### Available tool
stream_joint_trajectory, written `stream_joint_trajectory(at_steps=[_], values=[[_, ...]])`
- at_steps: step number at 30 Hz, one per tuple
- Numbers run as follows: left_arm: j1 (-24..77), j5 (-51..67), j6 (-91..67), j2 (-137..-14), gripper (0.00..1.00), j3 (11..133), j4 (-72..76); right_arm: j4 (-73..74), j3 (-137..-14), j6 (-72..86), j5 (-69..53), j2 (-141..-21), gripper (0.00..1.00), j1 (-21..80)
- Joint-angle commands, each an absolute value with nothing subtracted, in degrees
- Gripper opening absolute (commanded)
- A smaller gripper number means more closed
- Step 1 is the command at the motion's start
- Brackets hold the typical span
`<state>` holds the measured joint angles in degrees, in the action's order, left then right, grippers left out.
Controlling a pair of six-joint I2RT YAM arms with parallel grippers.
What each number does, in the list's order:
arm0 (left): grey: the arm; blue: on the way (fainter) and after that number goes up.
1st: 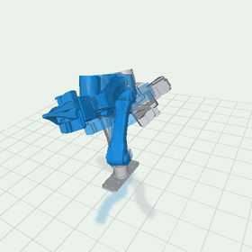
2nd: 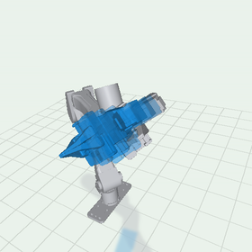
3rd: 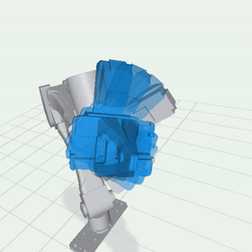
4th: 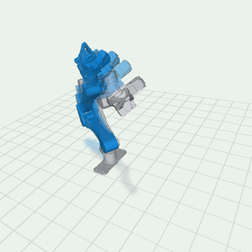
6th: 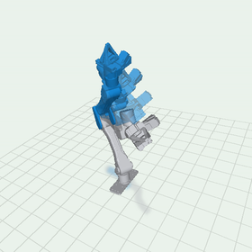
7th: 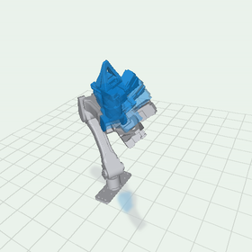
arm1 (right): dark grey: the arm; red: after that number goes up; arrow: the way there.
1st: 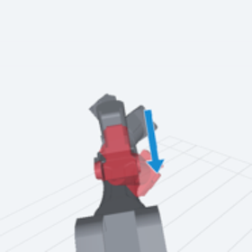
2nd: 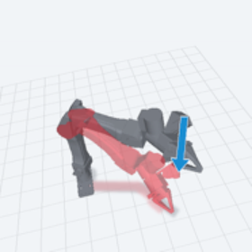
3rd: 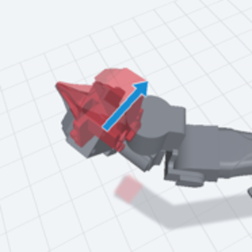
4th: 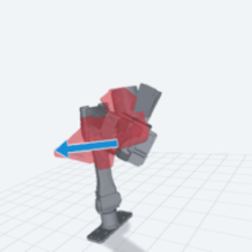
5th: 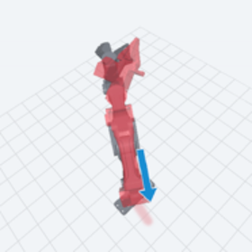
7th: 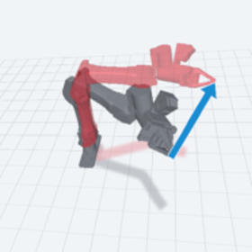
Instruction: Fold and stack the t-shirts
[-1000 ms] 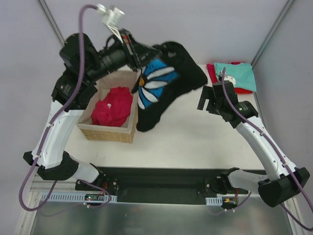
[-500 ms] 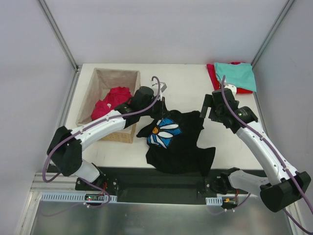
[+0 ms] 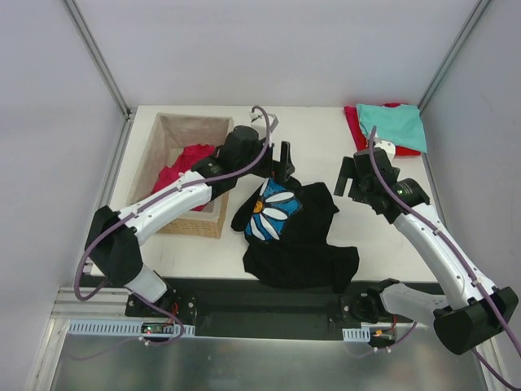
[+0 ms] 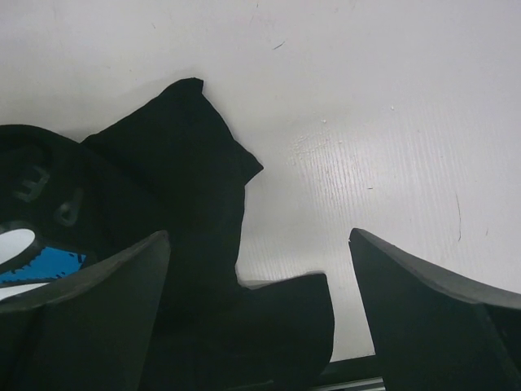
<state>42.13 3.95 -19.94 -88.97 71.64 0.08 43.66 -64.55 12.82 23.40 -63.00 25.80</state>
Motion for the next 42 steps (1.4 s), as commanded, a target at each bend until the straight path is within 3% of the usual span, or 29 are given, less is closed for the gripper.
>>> stream_joint_trajectory(at_steps=[1, 4, 11, 24, 37, 38, 39, 40, 41, 42], values=[[37.80, -4.21, -16.88, -80.78, 0.99, 85.41, -16.11, 41.49, -63.20, 12.57, 23.04, -64.16, 0.96, 25.93], [34.21, -7.11, -15.82, -77.09, 0.99, 88.42, -21.78, 40.26, -62.67, 13.01, 21.63, -65.30, 0.96, 25.93], [26.20, -9.22, -17.31, -70.06, 0.99, 81.50, -28.74, 37.88, -61.52, 13.27, 20.13, -66.27, 0.96, 26.10], [26.10, -5.45, -19.52, -77.68, 0.99, 69.79, -28.57, 38.15, -60.73, 12.39, 21.09, -65.30, 0.96, 26.19], [26.10, -1.94, -22.41, -77.61, 0.98, 60.56, -28.48, 36.65, -60.12, 12.48, 19.95, -66.88, 0.96, 26.19], [26.10, -2.02, -22.41, -77.52, 0.92, 60.21, -28.48, 36.48, -59.86, 12.48, 19.52, -66.97, 0.96, 26.19], [26.10, -1.93, -22.33, -77.78, 0.77, 59.60, -28.48, 36.13, -59.51, 12.74, 19.51, -66.97, 0.96, 26.19], [26.10, -1.93, -22.15, -77.87, 0.34, 59.50, -28.65, 36.04, -59.24, 12.74, 19.34, -67.06, 0.96, 26.19], [26.10, -2.63, -22.32, -77.96, 0.10, 59.41, -29.26, 35.86, -58.98, 12.92, 19.16, -67.06, 0.96, 26.19], [26.10, -3.07, -22.41, -78.39, 0.00, 59.50, -29.62, 35.51, -58.45, 13.01, 19.16, -67.06, 0.96, 26.19]])
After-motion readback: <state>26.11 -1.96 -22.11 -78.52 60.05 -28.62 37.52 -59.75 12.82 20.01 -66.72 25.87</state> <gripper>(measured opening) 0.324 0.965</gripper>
